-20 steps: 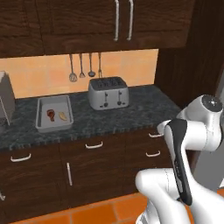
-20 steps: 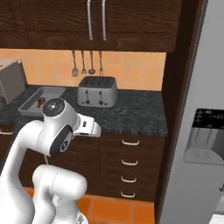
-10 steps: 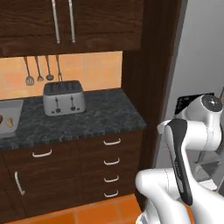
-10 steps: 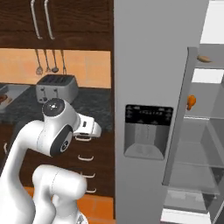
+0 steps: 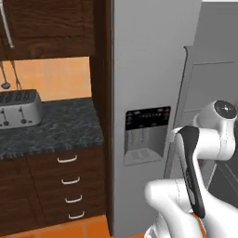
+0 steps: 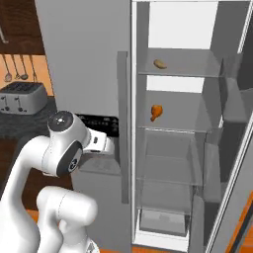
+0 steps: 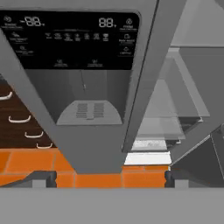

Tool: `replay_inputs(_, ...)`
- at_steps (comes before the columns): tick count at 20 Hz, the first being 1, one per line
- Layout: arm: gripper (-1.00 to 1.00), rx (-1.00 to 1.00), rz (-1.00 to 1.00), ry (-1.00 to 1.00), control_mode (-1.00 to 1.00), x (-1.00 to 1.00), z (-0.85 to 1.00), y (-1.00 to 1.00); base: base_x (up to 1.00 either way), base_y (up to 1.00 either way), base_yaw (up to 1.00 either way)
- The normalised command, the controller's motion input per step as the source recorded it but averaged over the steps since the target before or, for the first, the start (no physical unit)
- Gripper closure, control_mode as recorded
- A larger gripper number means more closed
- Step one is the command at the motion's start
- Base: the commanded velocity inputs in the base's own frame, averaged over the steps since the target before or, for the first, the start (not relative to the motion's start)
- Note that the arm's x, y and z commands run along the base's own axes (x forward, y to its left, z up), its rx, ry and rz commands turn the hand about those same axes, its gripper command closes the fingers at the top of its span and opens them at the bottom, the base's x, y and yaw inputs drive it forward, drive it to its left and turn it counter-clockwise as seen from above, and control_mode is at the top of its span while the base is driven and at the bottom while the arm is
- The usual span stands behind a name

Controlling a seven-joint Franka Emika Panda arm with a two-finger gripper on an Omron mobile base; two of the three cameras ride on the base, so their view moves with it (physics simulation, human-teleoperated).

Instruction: Place one sweet potato and one chicken drumstick in each tupperware on the nearby counter, to pack two identical lunches.

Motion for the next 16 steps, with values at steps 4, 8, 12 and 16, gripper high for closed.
replay_inputs(4, -1.00, 0.00, 0.00, 0.00, 1.00, 0.00, 0.00, 0.00, 0.42, -0.80, 0.04)
replay_inputs(8, -1.00, 0.00, 0.00, 0.00, 1.00, 0.00, 0.00, 0.00, 0.46, -0.54, 0.01)
replay_inputs(12, -1.00, 0.00, 0.00, 0.00, 1.00, 0.00, 0.00, 0.00, 0.42, -0.47, 0.02)
replay_inputs(16, -1.00, 0.00, 0.00, 0.00, 1.00, 0.00, 0.00, 0.00, 0.27, -0.39, 0.06)
